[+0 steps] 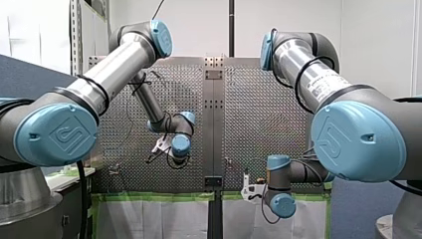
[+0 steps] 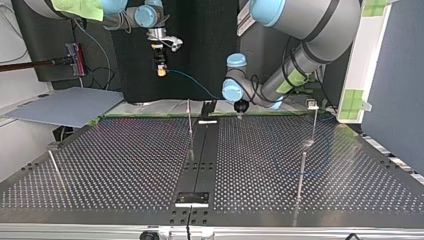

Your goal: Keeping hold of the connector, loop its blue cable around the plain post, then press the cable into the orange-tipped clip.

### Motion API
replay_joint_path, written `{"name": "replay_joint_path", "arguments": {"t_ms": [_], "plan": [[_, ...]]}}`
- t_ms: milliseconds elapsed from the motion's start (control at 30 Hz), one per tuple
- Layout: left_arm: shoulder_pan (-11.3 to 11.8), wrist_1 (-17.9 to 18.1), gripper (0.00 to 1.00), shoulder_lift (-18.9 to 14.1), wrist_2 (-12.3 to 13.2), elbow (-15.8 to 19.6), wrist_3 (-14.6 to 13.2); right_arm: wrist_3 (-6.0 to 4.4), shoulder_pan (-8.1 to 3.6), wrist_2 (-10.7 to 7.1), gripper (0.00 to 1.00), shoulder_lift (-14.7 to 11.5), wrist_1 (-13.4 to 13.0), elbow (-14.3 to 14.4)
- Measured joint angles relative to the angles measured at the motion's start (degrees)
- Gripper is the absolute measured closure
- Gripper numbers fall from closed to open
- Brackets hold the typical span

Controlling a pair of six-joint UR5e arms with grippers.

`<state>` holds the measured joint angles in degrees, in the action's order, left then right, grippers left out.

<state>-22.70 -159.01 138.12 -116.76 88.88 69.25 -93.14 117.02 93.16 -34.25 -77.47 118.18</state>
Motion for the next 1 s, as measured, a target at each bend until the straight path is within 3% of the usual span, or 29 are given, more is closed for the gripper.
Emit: {"name": "replay_joint_path", "arguments": {"t_ms": [400, 667, 867, 1000], "plan": [[-5.4, 0.42, 0.0, 6.29, 4.12, -3.05, 5.78, 0.02, 0.1, -1.25, 1.0, 0.0, -0.82, -0.13], [-7.05, 0.22, 0.0, 8.29, 7.5, -3.18, 10.15, 0.15, 0.11, -1.82, 1.0, 0.0, -0.48, -0.4], [-7.82, 0.47, 0.0, 8.35, 10.47, -3.2, 13.55, 0.6, 0.12, -3.16, 1.0, 0.0, 0.44, -0.75], [-8.38, 0.87, 0.0, 8.35, 12.53, -3.2, 15.69, 1.88, 0.1, -3.66, 1.0, 0.0, 2.15, -2.13]]}}
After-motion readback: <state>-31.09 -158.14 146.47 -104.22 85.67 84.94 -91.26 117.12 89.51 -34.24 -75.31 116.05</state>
